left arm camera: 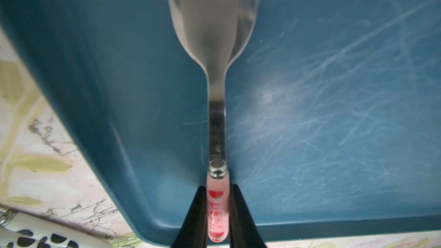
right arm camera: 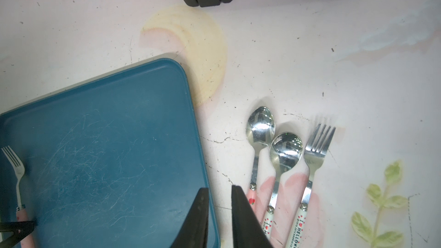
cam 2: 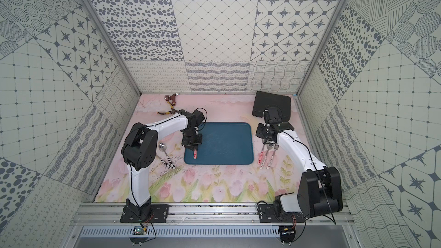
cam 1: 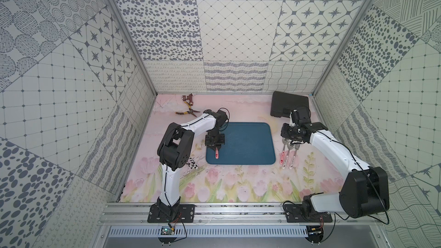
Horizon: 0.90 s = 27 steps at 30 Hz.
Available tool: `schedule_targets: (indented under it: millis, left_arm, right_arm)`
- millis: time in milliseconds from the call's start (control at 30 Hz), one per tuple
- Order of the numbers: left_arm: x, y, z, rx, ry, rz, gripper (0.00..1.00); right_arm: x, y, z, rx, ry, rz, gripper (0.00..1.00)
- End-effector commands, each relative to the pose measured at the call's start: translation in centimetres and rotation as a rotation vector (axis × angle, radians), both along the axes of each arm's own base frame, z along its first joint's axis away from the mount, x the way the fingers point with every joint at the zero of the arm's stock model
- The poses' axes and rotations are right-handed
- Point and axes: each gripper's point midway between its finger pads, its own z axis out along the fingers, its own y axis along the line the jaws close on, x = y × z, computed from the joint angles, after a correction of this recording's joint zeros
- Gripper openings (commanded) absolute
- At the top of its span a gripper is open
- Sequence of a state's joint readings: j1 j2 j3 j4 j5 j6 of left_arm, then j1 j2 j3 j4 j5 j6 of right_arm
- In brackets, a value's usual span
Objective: Set the spoon and fork side by side
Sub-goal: Place the fork on the tray.
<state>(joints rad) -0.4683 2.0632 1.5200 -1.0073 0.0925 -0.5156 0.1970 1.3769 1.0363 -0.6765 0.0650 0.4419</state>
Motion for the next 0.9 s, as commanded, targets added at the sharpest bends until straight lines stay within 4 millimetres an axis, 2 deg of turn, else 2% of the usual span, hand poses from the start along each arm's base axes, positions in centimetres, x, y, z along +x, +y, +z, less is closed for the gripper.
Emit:
schedule_targets:
  millis: [0, 333, 500, 567, 667, 800, 867]
  left_arm:
    - [-1.0, 0.6, -0.4, 0.035, 0.042, -0.034, 0.02]
    - [-0.6, 1.3, -1.3, 0.082, 0.040, -0.023, 0.13]
    - [-0.5, 1.0, -1.4, 0.076, 0.048, -0.015, 0.25]
    - [-0.5, 1.0, -1.3, 0.074, 0.048, -0.013, 0.34]
    - [-0.4, 1.1, -1.3, 0.079, 0.041, -0.012, 0.41]
    - [-0.1, 0.9, -0.7, 0.067, 0.019, -0.001, 0.46]
    - [0.5, 0.7, 0.6, 0.057, -0.022, 0.005, 0.48]
  right_arm:
    - [0.3, 0.0, 0.4, 0.001, -0.029, -0.015, 0.22]
    - [0.0, 0.0, 0.6, 0.005, -0.035, -0.016, 0.24]
    - [-0.2, 0.0, 0.6, 0.009, -0.036, -0.017, 0.26]
    - [-0.3, -0.1, 0.7, 0.009, -0.041, -0.019, 0.27]
    - [-0.5, -0.3, 0.7, 0.005, -0.041, -0.025, 0.28]
    - [-0.7, -0.4, 0.9, 0.003, -0.044, -0.030, 0.28]
    - [-1.0, -0.7, 1.1, -0.010, -0.042, -0.044, 0.29]
